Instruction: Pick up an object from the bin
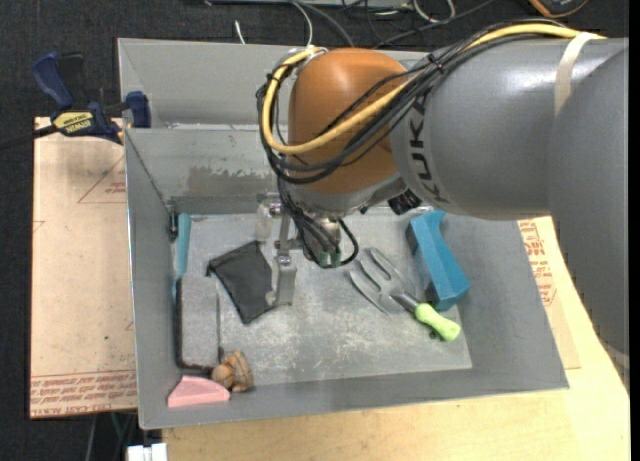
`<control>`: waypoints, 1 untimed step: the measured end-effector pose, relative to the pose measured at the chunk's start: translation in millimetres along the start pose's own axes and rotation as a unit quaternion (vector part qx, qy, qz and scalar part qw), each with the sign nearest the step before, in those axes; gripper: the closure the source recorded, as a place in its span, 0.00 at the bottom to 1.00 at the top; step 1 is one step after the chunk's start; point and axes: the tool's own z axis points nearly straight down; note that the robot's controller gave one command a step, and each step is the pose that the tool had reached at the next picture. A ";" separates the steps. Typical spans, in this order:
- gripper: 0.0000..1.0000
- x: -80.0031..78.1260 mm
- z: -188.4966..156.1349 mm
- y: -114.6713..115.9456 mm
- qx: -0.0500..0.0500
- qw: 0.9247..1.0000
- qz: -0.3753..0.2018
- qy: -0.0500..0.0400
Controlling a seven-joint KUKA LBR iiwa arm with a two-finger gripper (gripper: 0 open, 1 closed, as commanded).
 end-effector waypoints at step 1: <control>0.00 -1.7 -4.8 -0.9 -0.001 1.000 0.002 -0.004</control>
Offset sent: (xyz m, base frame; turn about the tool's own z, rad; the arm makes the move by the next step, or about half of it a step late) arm 0.0821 -0.0202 -0.0799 -0.2243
